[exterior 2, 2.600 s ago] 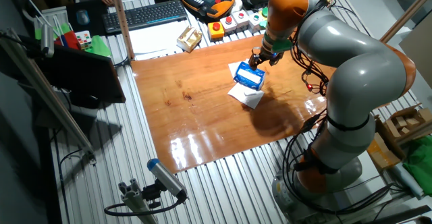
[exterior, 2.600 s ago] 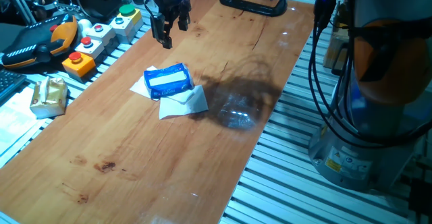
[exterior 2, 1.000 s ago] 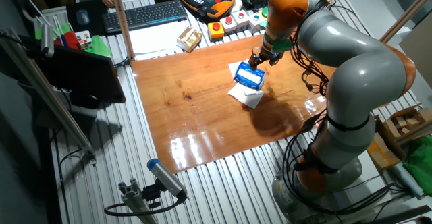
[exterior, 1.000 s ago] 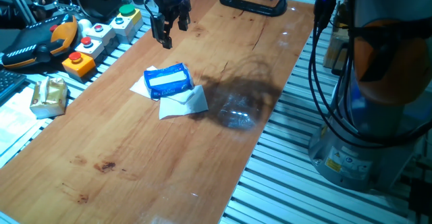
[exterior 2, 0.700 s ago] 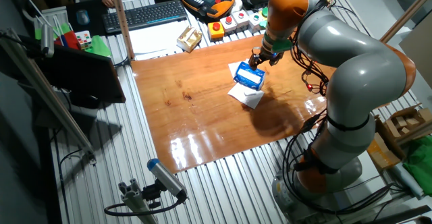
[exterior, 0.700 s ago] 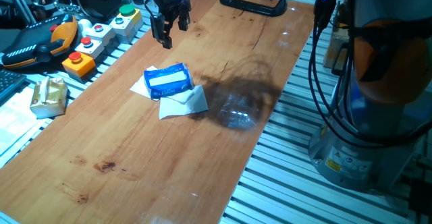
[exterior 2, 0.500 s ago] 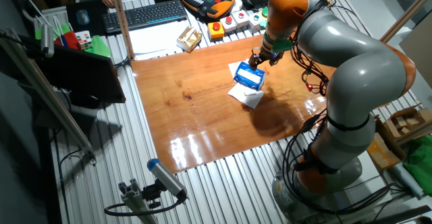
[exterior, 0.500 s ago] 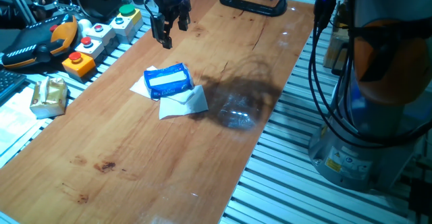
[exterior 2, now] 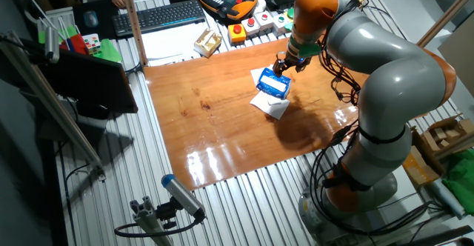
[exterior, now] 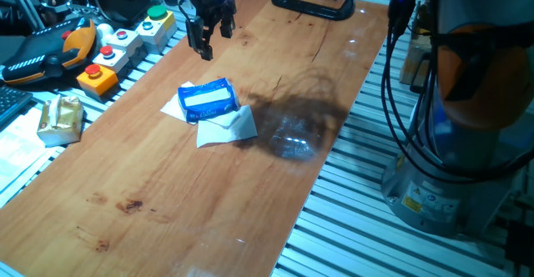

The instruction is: Pull out a napkin

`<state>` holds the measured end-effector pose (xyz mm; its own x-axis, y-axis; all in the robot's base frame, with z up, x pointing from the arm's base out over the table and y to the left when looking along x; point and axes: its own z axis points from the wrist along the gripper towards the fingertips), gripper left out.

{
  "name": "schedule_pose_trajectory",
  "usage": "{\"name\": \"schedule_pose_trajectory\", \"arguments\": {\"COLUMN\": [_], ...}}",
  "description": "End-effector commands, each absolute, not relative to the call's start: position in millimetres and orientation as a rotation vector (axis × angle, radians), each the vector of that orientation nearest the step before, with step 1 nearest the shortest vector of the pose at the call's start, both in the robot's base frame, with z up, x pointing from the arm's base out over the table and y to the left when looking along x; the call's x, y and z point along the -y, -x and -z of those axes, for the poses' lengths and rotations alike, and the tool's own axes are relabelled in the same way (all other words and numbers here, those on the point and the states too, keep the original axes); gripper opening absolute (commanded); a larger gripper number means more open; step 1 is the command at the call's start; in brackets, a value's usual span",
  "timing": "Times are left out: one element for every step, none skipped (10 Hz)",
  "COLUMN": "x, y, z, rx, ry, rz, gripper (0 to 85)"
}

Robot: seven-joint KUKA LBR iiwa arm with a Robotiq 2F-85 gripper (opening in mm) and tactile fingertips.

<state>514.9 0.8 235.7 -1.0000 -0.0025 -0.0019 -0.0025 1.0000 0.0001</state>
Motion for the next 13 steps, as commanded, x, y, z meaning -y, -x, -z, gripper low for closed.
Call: {"name": "schedule_pose_trajectory", "arguments": {"x": [-0.7, -0.7, -0.7, -0.7, -0.7, -0.7, -0.7, -0.7, -0.7, -0.8, -0.8, -0.8, -0.8], "y": [-514.9, -514.9, -514.9, -514.9, -514.8, -514.8, -514.8, -514.8, -514.7, -514.7, -514.7, -514.7, -514.7], "z": [-235.8, -235.9, -235.9, -235.9, -235.9, -235.9, -235.9, -235.9, -235.8, -235.8, -235.8, -235.8, -235.8], "rx": [-3.367, -3.365, -3.365, -3.365, -3.365, -3.365, -3.365, -3.363, -3.363, -3.363, -3.363, -3.362, -3.362], "ry": [0.359, 0.359, 0.359, 0.359, 0.361, 0.361, 0.361, 0.361, 0.366, 0.375, 0.372, 0.364, 0.356], "rz": [0.231, 0.234, 0.234, 0.234, 0.234, 0.234, 0.234, 0.234, 0.233, 0.23, 0.233, 0.234, 0.235], "gripper": [1.0, 1.0, 1.0, 1.0, 1.0, 1.0, 1.0, 1.0, 1.0, 1.0, 1.0, 1.0, 1.0]}}
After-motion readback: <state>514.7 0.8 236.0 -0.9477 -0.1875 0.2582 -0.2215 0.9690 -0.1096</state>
